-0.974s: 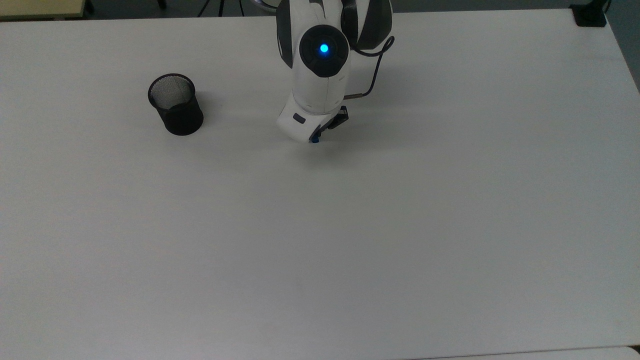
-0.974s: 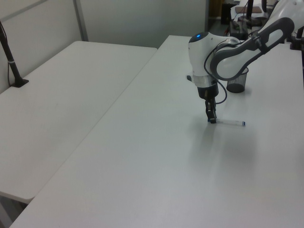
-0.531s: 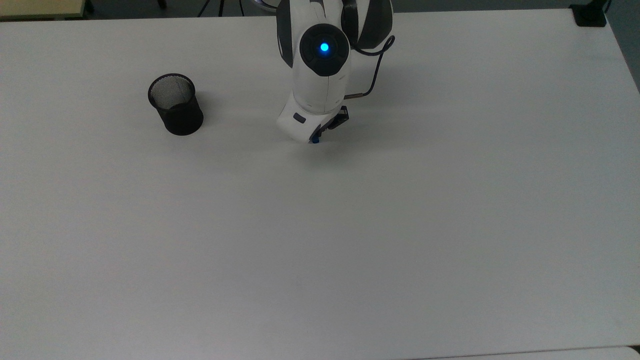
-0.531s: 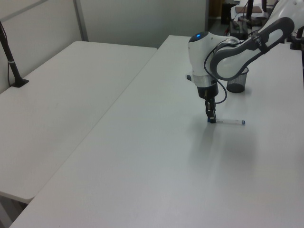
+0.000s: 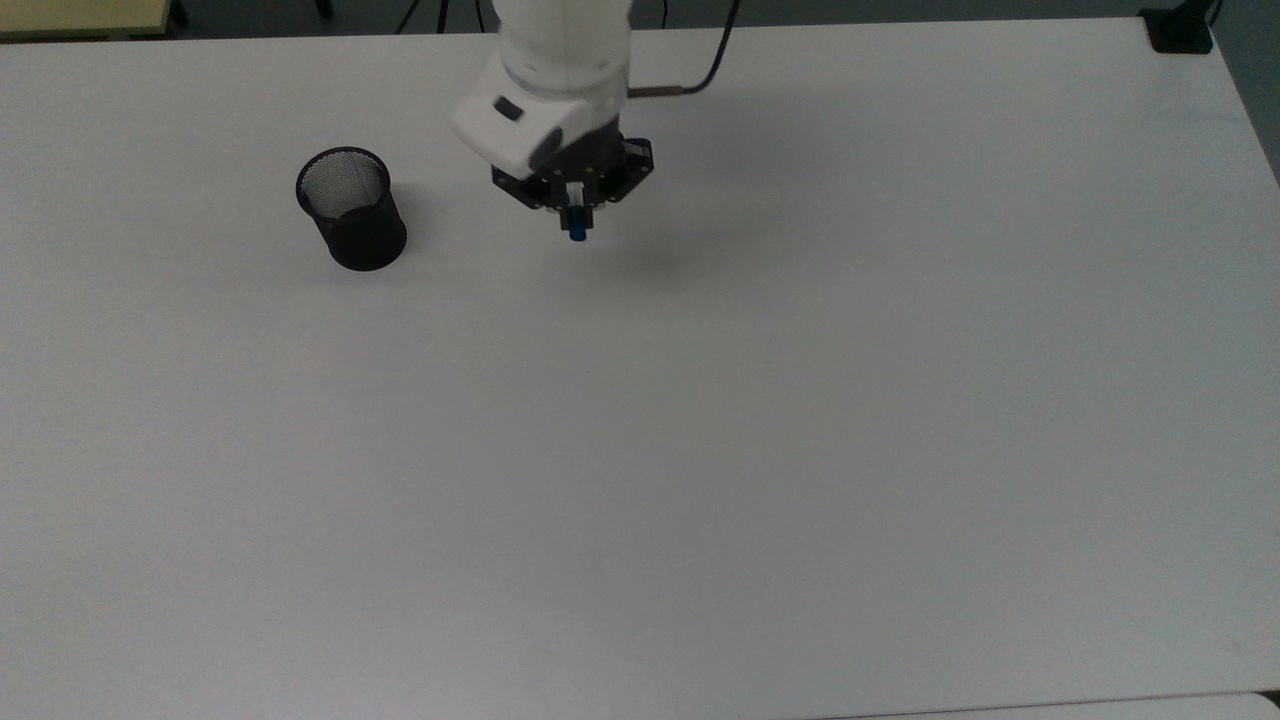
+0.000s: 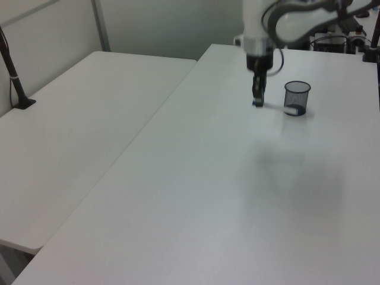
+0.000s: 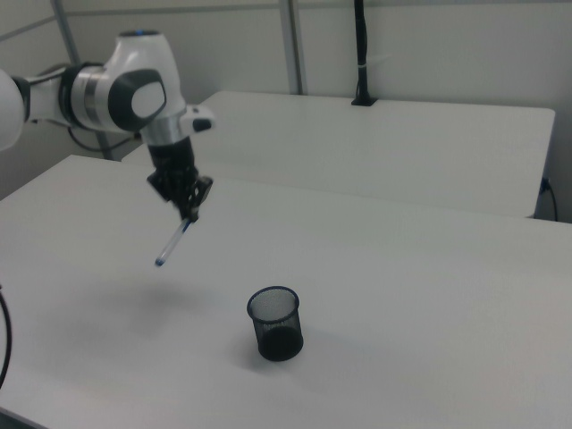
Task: Insert the marker
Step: 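Lift the marker and carry it over the black mesh pen cup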
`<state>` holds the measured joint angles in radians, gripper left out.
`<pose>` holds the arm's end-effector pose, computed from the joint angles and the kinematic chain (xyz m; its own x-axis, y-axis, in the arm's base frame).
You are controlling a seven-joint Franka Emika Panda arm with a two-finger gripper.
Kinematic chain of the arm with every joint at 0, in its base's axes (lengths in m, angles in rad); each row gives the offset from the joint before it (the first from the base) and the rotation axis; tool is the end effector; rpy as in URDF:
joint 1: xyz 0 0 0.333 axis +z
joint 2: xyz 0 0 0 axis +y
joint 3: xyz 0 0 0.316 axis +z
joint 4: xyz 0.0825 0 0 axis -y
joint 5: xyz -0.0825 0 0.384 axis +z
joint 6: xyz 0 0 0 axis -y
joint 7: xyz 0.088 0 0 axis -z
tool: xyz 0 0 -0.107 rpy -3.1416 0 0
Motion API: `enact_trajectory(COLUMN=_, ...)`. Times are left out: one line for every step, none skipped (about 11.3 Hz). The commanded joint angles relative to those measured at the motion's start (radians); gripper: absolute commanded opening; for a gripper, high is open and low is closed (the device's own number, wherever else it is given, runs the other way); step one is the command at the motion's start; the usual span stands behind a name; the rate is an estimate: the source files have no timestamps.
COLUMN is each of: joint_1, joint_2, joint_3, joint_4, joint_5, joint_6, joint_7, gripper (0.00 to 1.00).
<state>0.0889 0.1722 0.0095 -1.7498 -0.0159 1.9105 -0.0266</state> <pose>0.6083 0.0586 0.4676 0.9915 0.1298 -0.0119 0.1300 -0.9914 0.0130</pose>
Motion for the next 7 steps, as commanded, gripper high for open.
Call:
enact_trajectory(joint_1=-0.014, joint_2=-0.101, joint_3=-0.112, joint_4=-0.022, joint_5=0.053, joint_6=0.126, joint_7=-0.065, gripper=0.0)
enact_trajectory(joint_1=-0.027, joint_2=-0.12, joint_3=-0.132, joint_4=-0.028, joint_5=0.053, joint_6=0.169, joint_7=-0.094, gripper=0.0)
enact_trajectory(joint_1=-0.043, joint_2=-0.135, joint_3=-0.152, joint_4=-0.039, joint_5=0.053, joint_6=0.217, joint_7=-0.123, gripper=0.0)
enact_trajectory(joint_1=-0.058, joint_2=-0.154, joint_3=-0.161, joint_4=-0.069, joint_5=0.053, joint_6=0.279, joint_7=-0.139, gripper=0.0)
enact_trajectory(joint_1=-0.075, joint_2=-0.18, joint_3=-0.164, joint_4=-0.132, joint_5=0.053, joint_6=0.368, joint_7=-0.154, gripper=0.0)
enact_trajectory(joint_1=-0.092, joint_2=-0.219, joint_3=-0.164, joint_4=-0.214, joint_5=0.053, joint_6=0.468, joint_7=-0.174, gripper=0.0)
enact_trajectory(joint_1=-0.103, joint_2=-0.262, joint_3=-0.164, joint_4=-0.296, joint_5=0.053, joint_6=0.555, joint_7=-0.194, gripper=0.0)
